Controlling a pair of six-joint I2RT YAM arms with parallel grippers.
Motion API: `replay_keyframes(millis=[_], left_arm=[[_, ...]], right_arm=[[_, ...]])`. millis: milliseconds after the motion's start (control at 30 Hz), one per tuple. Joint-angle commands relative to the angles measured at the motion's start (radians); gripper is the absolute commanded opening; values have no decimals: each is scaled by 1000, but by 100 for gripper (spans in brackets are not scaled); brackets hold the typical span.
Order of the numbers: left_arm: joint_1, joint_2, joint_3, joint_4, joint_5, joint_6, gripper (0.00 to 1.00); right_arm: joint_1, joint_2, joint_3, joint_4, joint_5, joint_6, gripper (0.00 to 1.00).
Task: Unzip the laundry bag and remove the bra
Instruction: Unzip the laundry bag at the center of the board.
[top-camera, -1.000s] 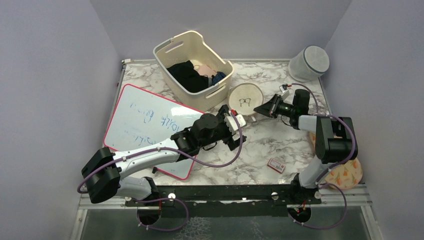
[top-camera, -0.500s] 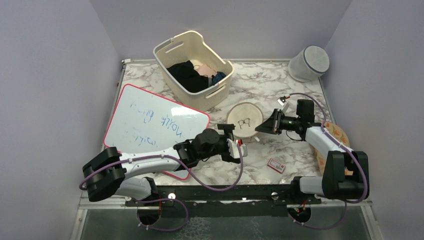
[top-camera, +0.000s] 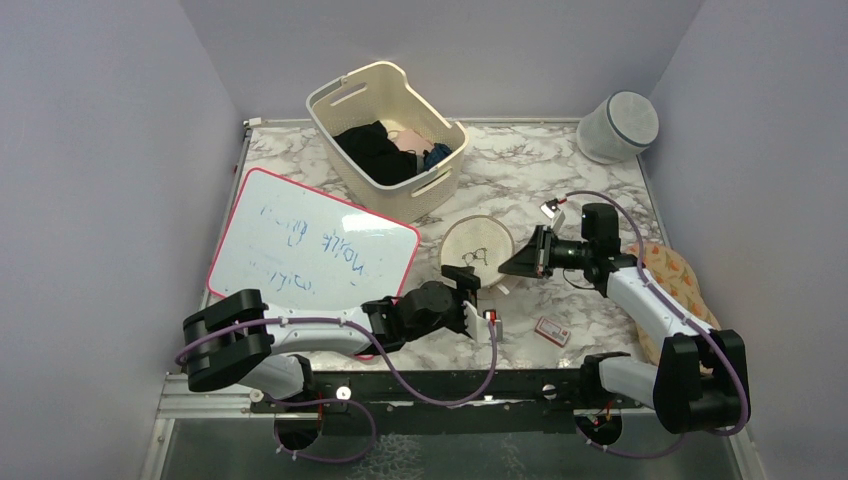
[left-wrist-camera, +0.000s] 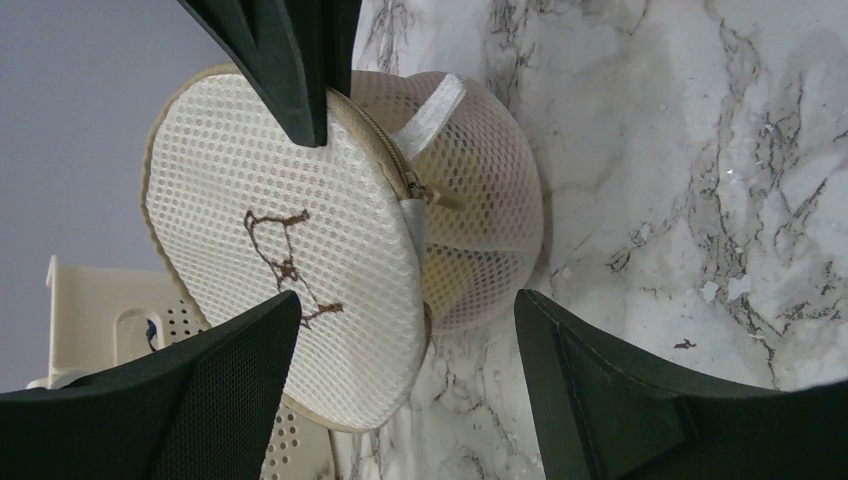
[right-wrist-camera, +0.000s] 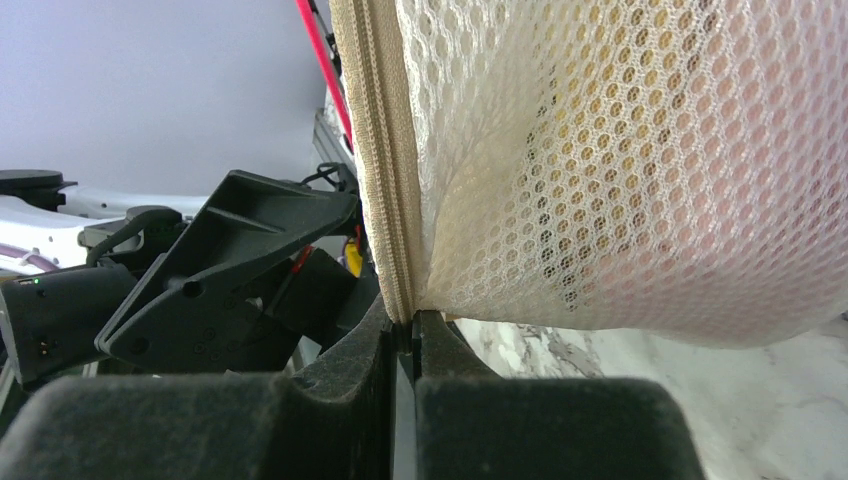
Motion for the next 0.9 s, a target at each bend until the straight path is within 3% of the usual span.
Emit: replay_keyframes(millis=[0,167,367,533,600,700,867], left_arm=[[-11,18,13,38,-86,59,66],[-10,50,34,37,-135,72,52],[-9,29,81,36,-218,11,23],[-7,0,91,24,-175,-61,1],[-3,0,100,8,-163,-85,0],[9,-3,132,-40,-149,-135,0],[75,-4,222,-155,-85,-294,0]], right_arm=[[20,27,57,12,-11,17,1],[36,66,121,-66,-27,-34,1],[39,62,116,-75,36,-64,2],[40,64,144,-106,107,-118,18],[40,70,166,-125,121,-145,20],[40,95,222,-187,159,-200,30],[40,3,275,-238,356,-306,48]])
